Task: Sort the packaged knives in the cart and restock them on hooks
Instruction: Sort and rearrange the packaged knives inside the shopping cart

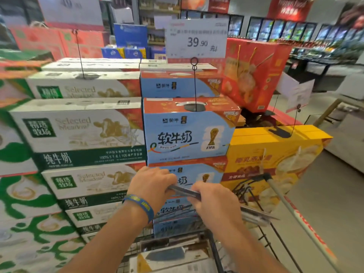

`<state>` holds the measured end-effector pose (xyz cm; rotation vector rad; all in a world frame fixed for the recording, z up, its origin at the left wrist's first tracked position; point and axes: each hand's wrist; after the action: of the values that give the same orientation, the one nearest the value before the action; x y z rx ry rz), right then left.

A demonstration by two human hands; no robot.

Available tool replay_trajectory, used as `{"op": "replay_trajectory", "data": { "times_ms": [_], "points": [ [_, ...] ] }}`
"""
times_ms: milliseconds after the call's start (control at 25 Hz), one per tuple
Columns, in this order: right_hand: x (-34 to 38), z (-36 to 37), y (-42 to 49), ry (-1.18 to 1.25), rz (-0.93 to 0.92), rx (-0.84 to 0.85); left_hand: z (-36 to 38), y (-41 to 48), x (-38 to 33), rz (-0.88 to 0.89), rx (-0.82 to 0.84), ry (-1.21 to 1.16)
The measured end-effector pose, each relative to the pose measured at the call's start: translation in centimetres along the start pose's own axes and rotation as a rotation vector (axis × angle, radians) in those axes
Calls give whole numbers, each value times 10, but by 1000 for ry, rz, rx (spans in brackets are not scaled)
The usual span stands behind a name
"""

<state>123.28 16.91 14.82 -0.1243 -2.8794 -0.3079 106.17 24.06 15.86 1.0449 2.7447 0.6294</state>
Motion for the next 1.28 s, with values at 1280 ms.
{"op": "replay_trajectory", "data": {
  "times_ms": [1280],
  "points": [
    [-228, 157, -72, 290, 607, 357, 207, -11, -155, -654, 450, -485]
  ]
}}
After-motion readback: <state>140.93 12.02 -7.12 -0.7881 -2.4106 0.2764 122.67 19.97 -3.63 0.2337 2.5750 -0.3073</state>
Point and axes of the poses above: each hand's wrist, its own y-axis towards the middle knuckle, its own z-axis out of the palm, x = y × z, and after that the axes turned 3 degrees about -x, right-handed
